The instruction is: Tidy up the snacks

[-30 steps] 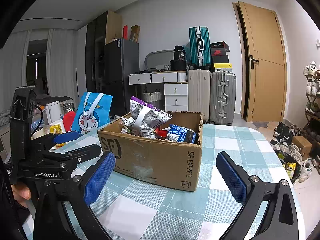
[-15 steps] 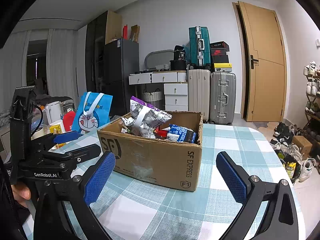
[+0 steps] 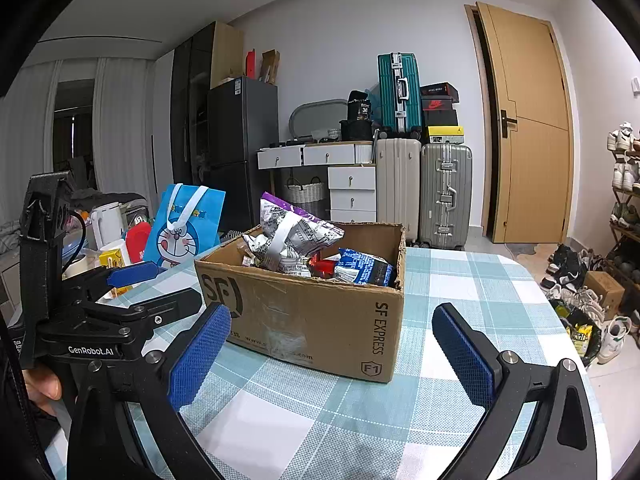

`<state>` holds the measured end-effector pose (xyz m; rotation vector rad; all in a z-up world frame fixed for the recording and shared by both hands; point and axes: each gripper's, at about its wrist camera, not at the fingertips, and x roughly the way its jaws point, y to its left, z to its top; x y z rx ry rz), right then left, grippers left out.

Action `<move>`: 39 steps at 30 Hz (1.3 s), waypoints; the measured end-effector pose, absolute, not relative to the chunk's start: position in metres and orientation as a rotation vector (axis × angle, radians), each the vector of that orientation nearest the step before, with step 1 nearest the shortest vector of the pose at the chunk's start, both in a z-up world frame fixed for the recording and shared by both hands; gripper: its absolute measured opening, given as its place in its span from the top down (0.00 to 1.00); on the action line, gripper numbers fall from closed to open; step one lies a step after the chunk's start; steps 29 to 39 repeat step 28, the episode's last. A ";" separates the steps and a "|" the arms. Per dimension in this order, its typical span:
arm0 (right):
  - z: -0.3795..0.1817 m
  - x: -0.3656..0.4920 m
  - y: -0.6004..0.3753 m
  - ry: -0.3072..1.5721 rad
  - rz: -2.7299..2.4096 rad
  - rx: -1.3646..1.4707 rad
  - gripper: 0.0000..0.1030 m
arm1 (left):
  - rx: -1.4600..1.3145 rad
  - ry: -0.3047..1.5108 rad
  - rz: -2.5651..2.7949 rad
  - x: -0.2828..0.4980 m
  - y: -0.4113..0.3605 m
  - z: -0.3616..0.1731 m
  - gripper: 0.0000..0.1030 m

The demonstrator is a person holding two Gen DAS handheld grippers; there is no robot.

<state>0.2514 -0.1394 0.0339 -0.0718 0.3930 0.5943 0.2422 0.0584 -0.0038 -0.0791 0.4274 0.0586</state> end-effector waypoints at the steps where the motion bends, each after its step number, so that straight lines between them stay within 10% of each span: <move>1: 0.034 0.251 -0.140 0.393 0.594 -0.072 0.00 | -0.079 0.428 0.058 0.242 0.058 -0.004 0.00; 39: 0.034 0.252 -0.140 0.394 0.594 -0.071 0.00 | -0.082 0.425 0.065 0.242 0.060 -0.004 0.00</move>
